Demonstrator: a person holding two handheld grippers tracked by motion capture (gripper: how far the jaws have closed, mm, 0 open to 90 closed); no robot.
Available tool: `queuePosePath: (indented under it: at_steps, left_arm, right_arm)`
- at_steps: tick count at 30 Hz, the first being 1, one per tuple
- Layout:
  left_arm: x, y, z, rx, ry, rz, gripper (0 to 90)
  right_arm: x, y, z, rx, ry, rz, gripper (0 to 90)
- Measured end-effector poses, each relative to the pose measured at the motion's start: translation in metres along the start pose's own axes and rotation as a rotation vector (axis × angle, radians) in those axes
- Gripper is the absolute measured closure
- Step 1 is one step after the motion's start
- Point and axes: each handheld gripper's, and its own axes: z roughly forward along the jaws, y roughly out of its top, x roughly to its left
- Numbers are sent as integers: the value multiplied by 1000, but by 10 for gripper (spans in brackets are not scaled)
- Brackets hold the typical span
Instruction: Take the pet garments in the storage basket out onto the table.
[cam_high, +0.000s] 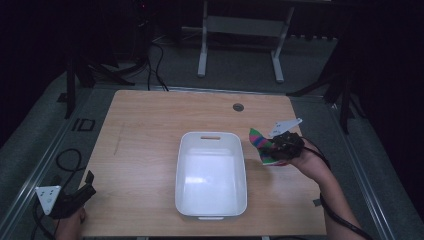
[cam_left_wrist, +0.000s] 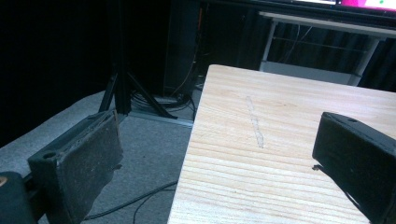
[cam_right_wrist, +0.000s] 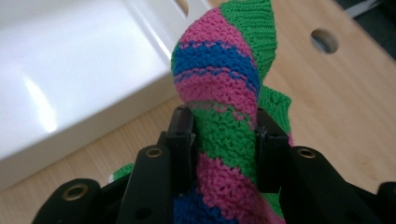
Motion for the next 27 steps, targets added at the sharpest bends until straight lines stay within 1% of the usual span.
queuePosePath:
  at_steps: [1,2,3,4,7,8,9,10,11,13,14,16,17,19,20,21,22,23,25,26,27]
  left_arm:
    - [0,0,0,0,0,0,18]
    - [0,0,0,-1,0,0,18]
    - [0,0,0,-1,0,1,18]
    - [0,0,0,-2,-1,2,18]
    - [0,0,0,0,-2,6,18]
    - [0,0,0,0,-2,6,18]
    - [0,0,0,1,-2,5,18]
    - [0,0,0,2,-3,4,18]
    - [0,0,0,2,-3,4,18]
    - [0,0,0,1,-3,6,18]
    - [0,0,0,1,-3,6,18]
    - [0,0,0,3,-4,5,18]
    - [0,0,0,3,-4,3,18]
    - [0,0,0,2,-5,3,18]
    - [0,0,0,2,-5,3,18]
    - [0,0,0,2,-5,4,18]
    - [0,0,0,2,-5,5,18]
    - [0,0,0,1,-5,6,18]
    - [0,0,0,0,-5,6,18]
    - [0,0,0,-1,-6,7,18]
    - [-1,0,0,-2,-5,7,18]
  right_arm:
    - [0,-2,5,8,-4,3,654]
    - [0,-2,5,8,-4,3,654]
    - [-1,-7,14,20,-2,10,654]
    - [-1,-9,19,26,-1,15,654]
    - [-3,-16,30,30,0,38,652]
    - [-3,-16,30,30,0,38,652]
    - [-4,-18,34,31,1,46,651]
    - [-5,-22,43,40,1,56,651]
    - [-5,-22,43,40,1,56,651]
    - [-5,-26,49,48,-2,60,651]
    - [-5,-29,56,54,4,67,651]
    - [-5,-30,59,58,9,76,651]
    - [-4,-34,66,68,13,80,649]
    - [-3,-35,68,71,15,86,648]
    - [-3,-37,72,75,22,85,646]
    - [-2,-40,77,82,29,96,644]
    - [-2,-40,77,82,29,96,644]
    - [-1,-44,82,93,35,98,642]
    - [-1,-44,82,93,35,98,642]
    - [0,-45,85,99,37,101,641]
    - [3,-49,91,120,51,100,631]
